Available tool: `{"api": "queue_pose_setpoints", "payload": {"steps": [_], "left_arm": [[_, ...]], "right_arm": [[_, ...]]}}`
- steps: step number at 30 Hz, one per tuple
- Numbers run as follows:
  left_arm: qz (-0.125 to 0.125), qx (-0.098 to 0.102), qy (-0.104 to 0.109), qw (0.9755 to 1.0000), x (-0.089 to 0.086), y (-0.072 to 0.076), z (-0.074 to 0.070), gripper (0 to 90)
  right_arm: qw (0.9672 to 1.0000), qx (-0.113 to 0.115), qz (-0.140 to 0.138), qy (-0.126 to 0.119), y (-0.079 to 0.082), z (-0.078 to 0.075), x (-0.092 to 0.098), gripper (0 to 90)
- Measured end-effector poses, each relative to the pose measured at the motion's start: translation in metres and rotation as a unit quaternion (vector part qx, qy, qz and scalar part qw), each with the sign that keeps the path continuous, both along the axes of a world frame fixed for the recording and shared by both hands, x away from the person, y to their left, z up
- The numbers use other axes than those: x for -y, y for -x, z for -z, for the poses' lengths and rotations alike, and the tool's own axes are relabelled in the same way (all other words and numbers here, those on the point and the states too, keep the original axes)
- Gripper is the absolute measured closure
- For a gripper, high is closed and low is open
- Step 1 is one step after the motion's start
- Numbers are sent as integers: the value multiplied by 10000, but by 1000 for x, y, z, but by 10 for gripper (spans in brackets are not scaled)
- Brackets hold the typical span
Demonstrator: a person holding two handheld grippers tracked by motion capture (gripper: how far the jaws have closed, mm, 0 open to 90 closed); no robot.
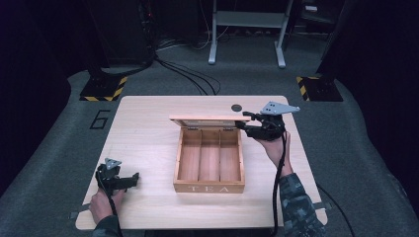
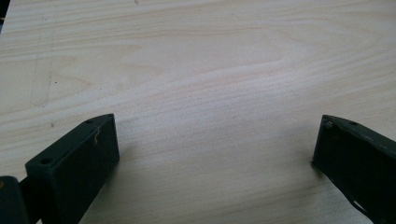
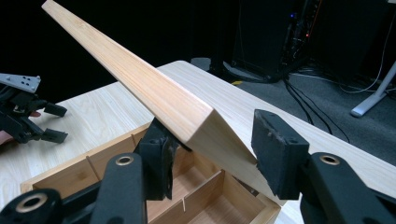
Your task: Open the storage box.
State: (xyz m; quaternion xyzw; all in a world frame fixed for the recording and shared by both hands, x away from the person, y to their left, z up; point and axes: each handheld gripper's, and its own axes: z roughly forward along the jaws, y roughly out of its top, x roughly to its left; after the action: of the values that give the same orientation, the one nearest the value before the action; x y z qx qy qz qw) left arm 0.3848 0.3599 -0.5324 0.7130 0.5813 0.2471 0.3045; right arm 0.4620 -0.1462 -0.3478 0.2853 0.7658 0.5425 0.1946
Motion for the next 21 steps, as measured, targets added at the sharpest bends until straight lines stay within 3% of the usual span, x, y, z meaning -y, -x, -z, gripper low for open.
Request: {"api": "queue_pose_setpoints", "payload": {"steps": [21], "left_arm": [[30,-20,-32,10000,-1,0,0,0]], "right_arm": [[9990,-403,45,-187,-24,-14,1,510]]}}
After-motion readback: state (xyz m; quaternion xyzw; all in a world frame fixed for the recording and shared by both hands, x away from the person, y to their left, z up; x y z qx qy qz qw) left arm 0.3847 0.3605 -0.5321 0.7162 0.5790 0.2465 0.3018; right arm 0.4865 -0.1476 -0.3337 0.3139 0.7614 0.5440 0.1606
